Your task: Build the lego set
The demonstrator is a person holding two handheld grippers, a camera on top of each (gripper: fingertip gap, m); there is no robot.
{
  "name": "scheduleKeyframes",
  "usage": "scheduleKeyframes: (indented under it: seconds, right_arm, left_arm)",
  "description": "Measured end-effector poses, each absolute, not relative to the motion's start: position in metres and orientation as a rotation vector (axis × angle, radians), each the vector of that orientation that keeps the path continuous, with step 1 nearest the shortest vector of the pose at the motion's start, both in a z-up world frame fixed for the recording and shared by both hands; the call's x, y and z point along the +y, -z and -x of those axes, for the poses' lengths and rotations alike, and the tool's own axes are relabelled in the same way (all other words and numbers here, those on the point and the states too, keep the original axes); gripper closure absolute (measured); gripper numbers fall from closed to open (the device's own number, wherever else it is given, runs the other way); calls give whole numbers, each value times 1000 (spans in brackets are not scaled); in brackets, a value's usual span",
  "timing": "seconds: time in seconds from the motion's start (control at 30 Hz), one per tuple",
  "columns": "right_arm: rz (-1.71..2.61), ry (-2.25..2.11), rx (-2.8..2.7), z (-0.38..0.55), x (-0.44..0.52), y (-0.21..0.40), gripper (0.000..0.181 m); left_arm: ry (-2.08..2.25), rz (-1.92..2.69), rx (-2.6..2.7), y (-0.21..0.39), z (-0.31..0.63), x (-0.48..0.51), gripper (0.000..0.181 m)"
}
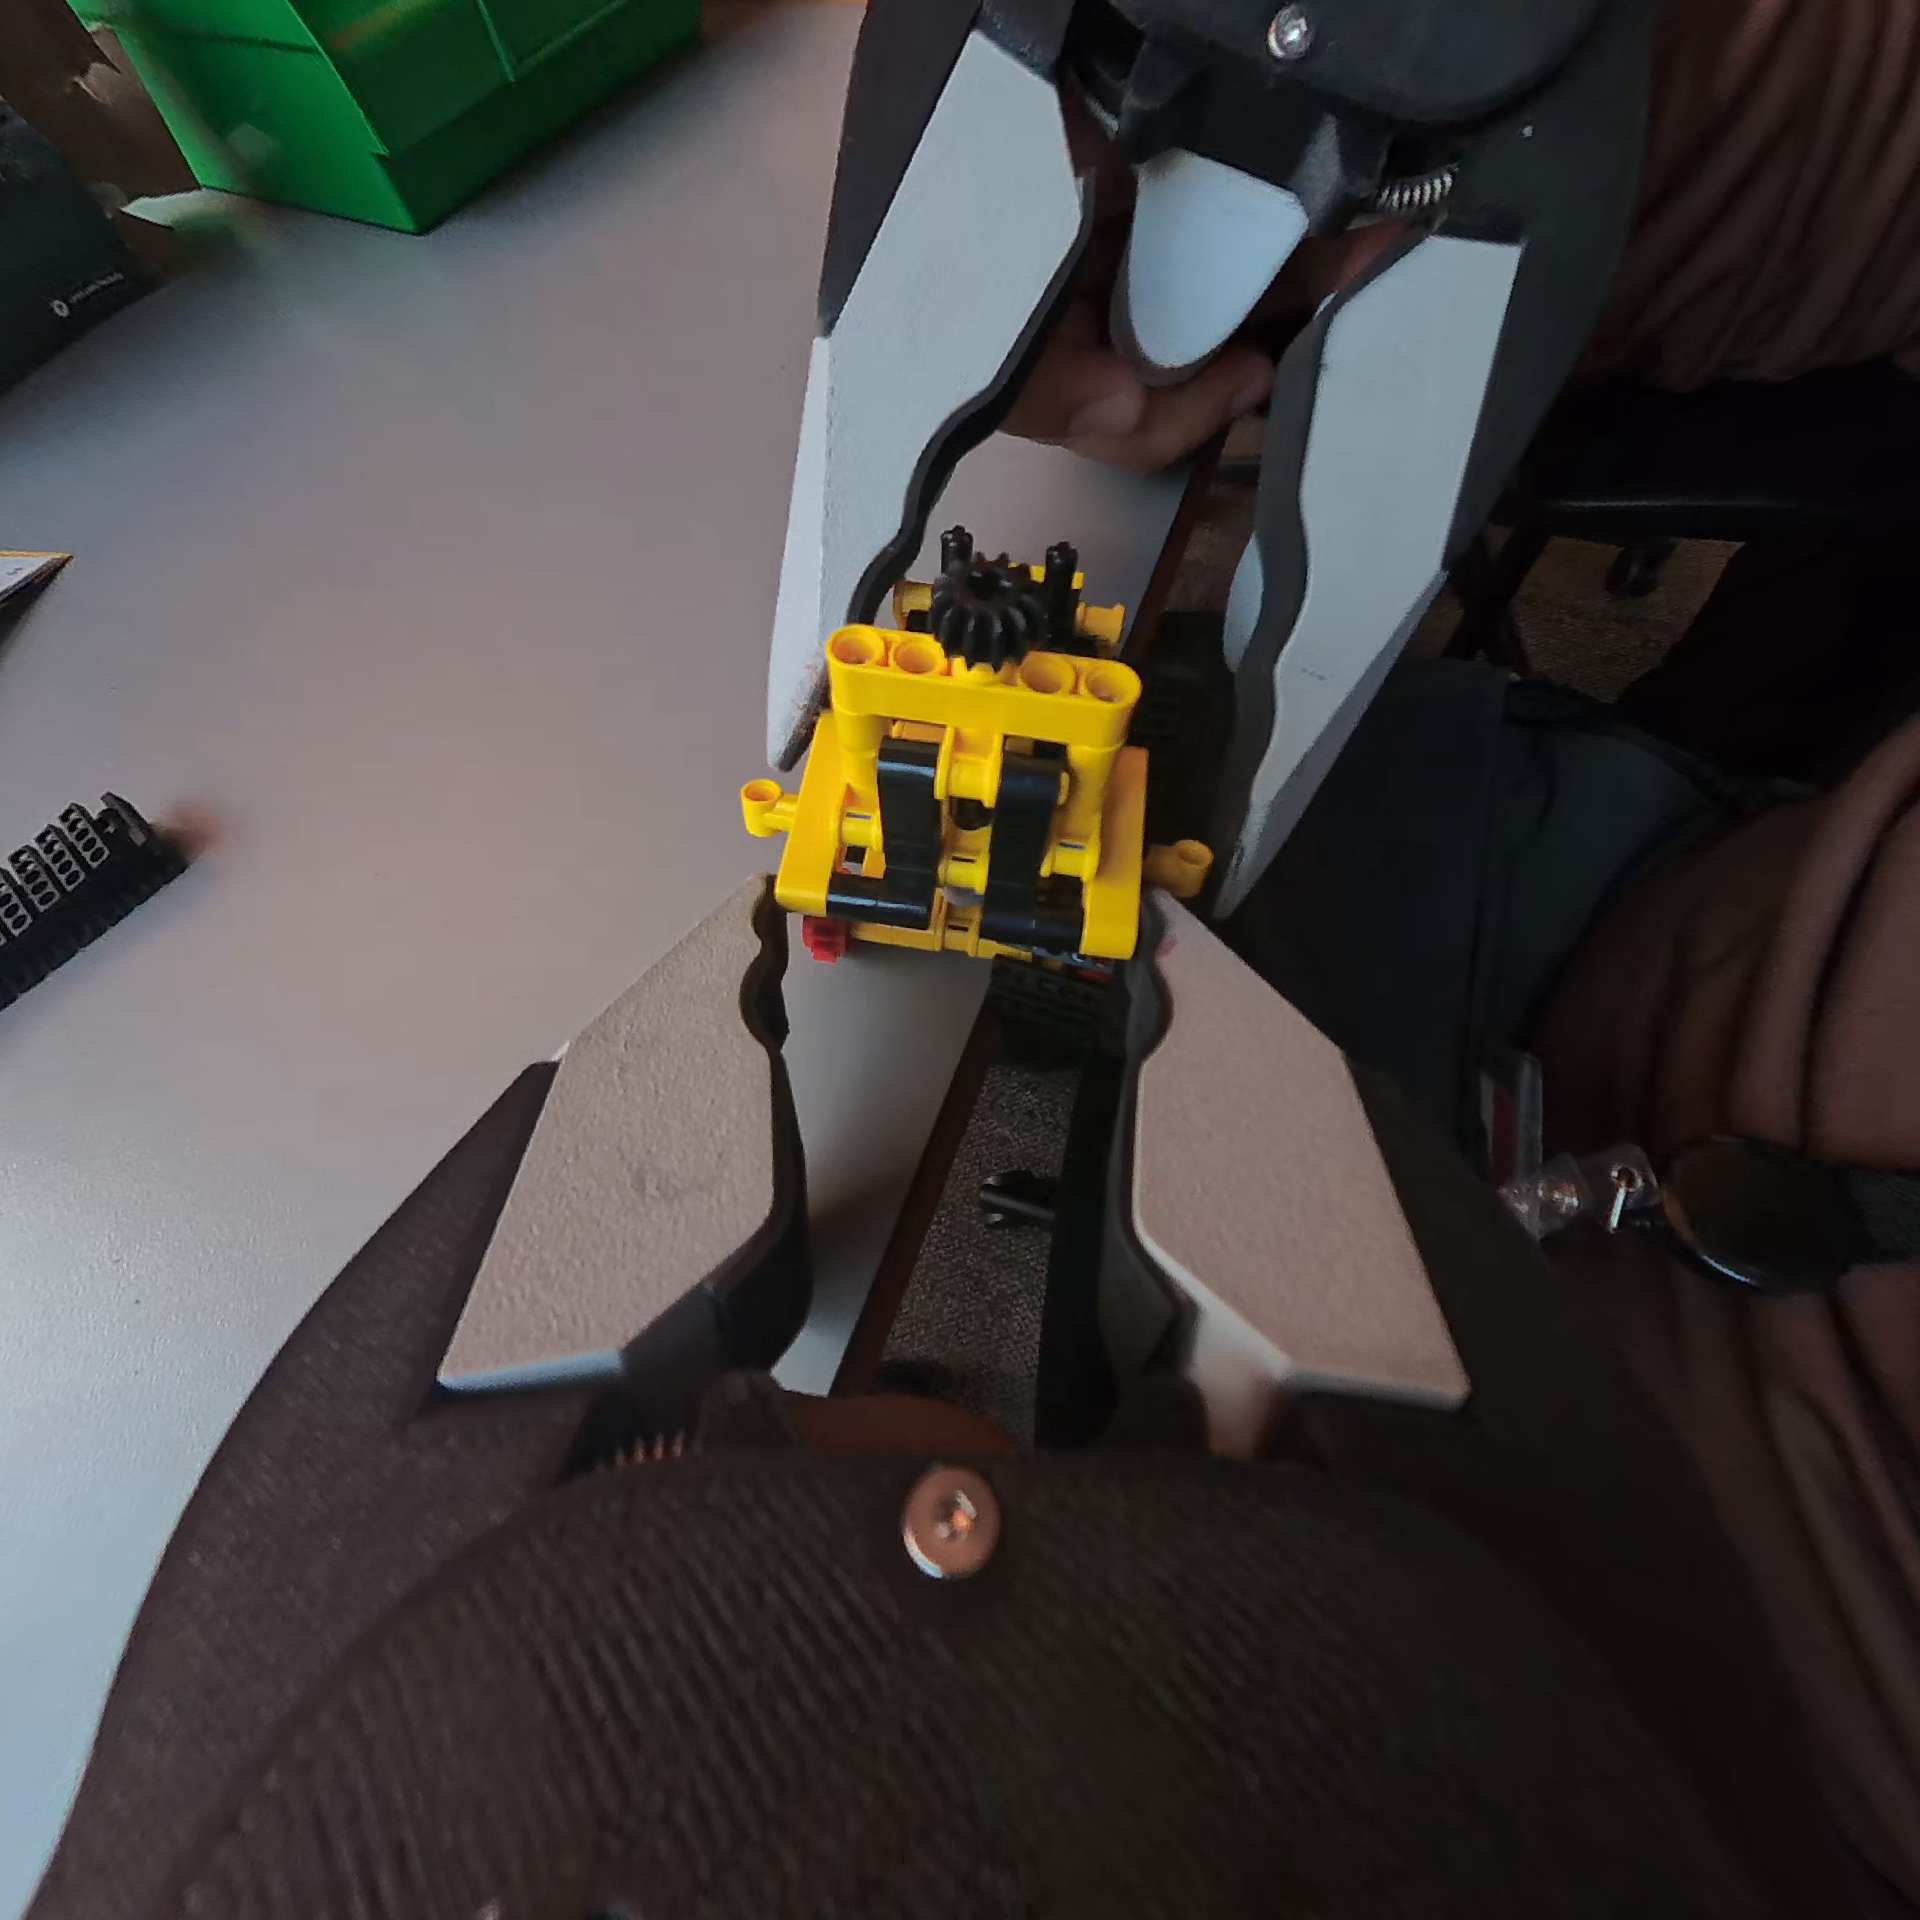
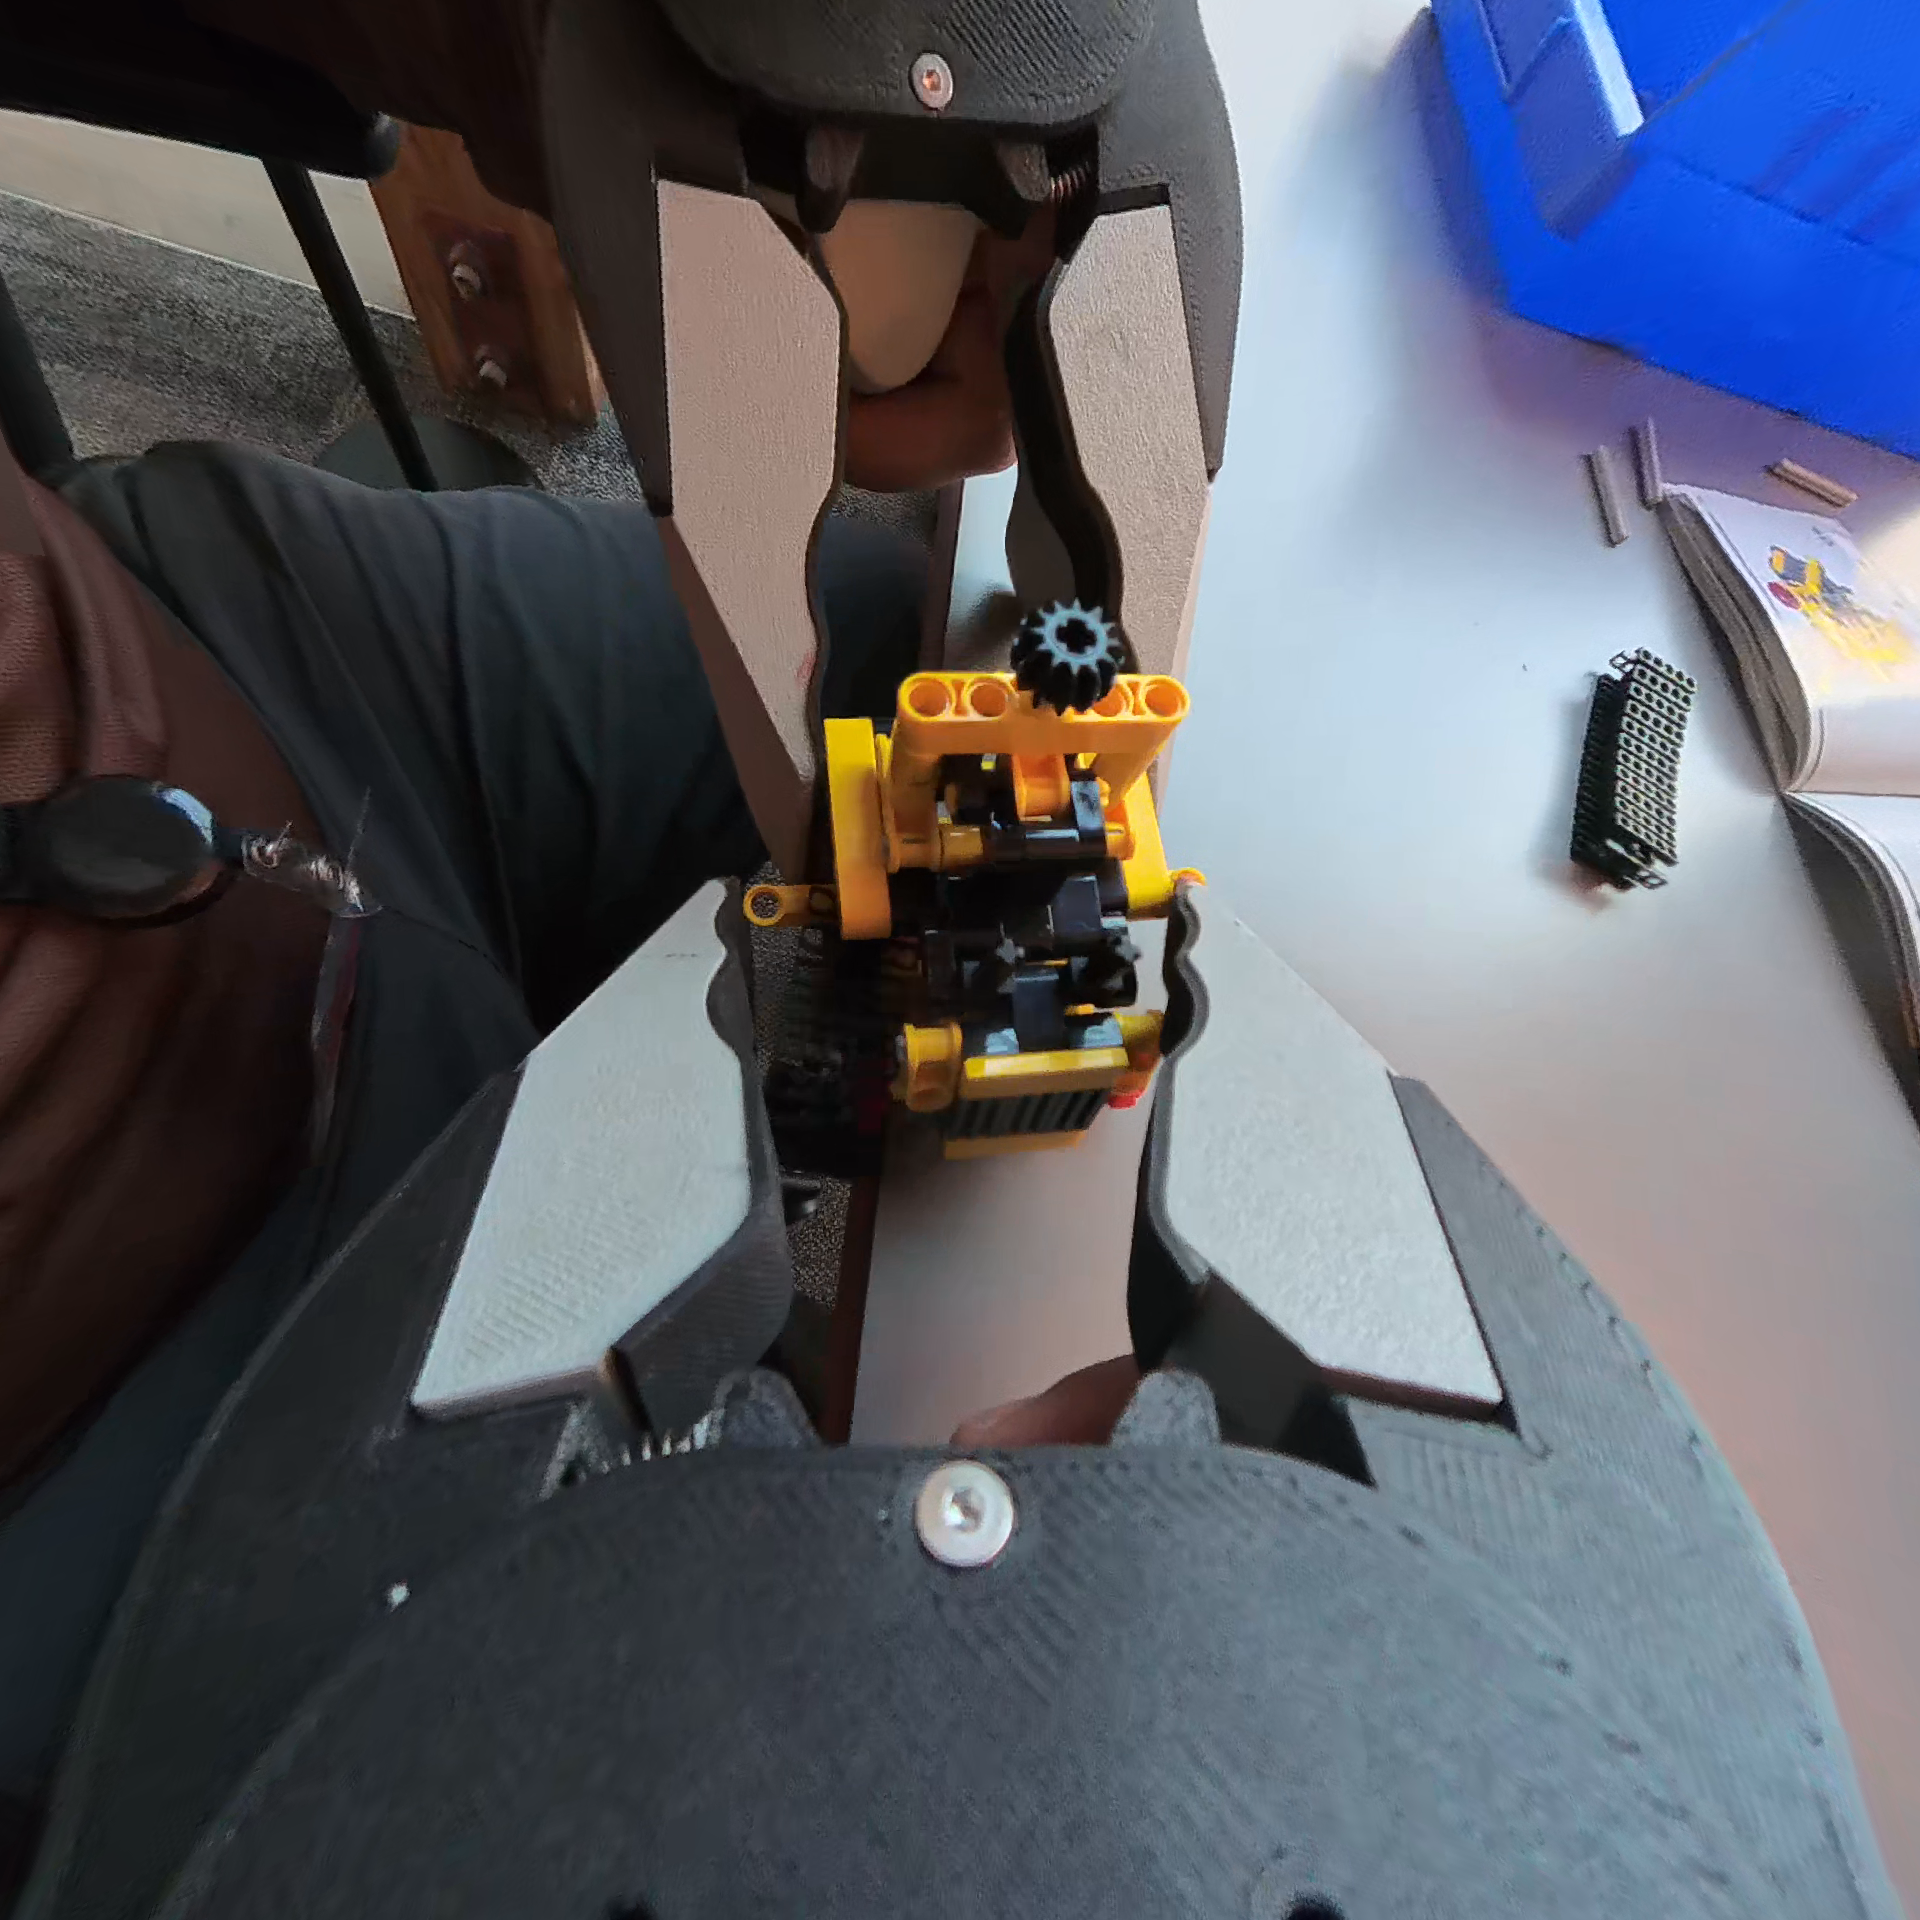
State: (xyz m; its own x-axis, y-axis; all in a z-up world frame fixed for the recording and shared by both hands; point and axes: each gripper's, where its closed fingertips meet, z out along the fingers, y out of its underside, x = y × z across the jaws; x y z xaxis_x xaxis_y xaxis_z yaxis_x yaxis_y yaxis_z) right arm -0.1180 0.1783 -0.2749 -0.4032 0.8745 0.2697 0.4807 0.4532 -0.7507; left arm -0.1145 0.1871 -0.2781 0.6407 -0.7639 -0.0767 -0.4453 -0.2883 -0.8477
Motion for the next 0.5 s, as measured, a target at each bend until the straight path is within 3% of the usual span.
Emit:
scheduleKeyframes:
  seconds: [0.5]
  right_arm:
    - [1122,-767,-2068,121,178,277,104]
  left_arm:
    - [446,1927,928,276,116,187,118]
